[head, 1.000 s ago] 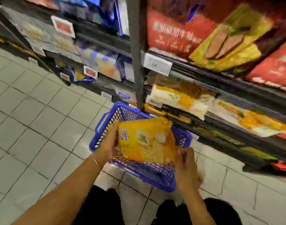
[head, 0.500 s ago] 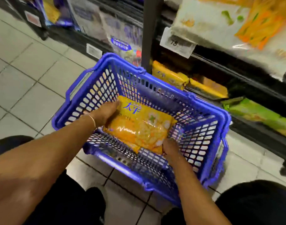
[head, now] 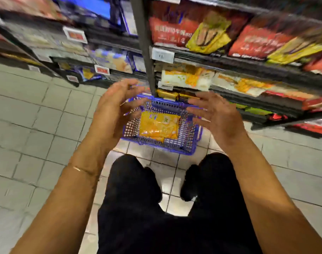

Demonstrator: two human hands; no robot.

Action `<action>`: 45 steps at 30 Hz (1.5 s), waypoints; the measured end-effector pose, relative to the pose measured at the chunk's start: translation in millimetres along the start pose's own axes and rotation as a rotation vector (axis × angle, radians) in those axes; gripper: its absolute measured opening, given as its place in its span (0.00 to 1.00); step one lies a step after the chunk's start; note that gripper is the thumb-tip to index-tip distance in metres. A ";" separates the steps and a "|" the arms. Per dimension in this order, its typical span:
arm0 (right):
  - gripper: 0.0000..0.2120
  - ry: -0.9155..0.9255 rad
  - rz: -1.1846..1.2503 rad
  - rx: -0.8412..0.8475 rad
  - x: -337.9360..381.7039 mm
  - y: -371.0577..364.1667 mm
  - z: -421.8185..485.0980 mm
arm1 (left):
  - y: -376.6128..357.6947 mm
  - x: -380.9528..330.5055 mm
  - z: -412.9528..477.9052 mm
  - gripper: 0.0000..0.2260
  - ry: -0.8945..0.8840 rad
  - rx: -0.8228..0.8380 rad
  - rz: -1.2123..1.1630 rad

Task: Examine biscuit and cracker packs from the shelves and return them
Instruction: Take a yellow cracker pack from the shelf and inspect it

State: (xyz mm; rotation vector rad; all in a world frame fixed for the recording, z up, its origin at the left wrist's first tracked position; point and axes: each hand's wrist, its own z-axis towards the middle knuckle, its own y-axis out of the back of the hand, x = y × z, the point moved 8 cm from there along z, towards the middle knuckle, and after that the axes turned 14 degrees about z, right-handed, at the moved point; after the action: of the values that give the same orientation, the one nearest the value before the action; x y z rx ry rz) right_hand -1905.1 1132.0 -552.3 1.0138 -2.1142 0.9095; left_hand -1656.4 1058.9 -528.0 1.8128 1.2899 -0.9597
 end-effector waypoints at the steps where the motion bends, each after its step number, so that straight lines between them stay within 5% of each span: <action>1: 0.17 0.020 -0.001 -0.025 31.7 0.0 -27.2 | 4.1 -33.0 -22.3 0.16 -0.009 -0.004 0.005; 9: 0.29 0.365 0.141 -0.162 257.8 23.3 -191.1 | -40.4 -235.9 -123.0 0.21 -0.243 0.264 -0.125; 14: 0.21 0.629 0.221 -0.241 372.5 66.8 -237.9 | -138.6 -357.8 -156.8 0.27 -0.479 0.407 -0.058; 19: 0.20 0.829 0.281 -0.284 469.9 125.6 -276.3 | -215.2 -498.1 -200.6 0.21 -0.757 0.434 -0.033; 22: 0.21 0.907 0.326 -0.336 521.3 162.7 -292.3 | -280.1 -559.5 -208.4 0.17 -0.766 0.444 0.034; 26: 0.22 0.902 0.382 -0.332 564.3 197.9 -286.6 | -369.6 -603.0 -190.1 0.20 -0.635 0.449 0.024; 29: 0.23 0.890 0.400 -0.275 583.9 211.7 -278.6 | -412.2 -626.2 -173.9 0.11 -0.583 0.376 0.048; 34: 0.24 0.852 0.409 -0.157 604.0 226.3 -270.6 | -458.8 -637.5 -164.6 0.19 -0.504 0.395 0.124; 45: 0.28 0.775 0.606 -0.029 597.7 251.3 -265.2 | -440.2 -632.6 -196.0 0.19 -0.565 0.379 -0.031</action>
State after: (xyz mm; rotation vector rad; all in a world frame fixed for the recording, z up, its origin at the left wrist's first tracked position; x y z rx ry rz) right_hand -2360.0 1218.7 -26.8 -0.0653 -1.7281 1.2827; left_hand -2189.8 1064.0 61.7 1.6065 0.8201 -1.6748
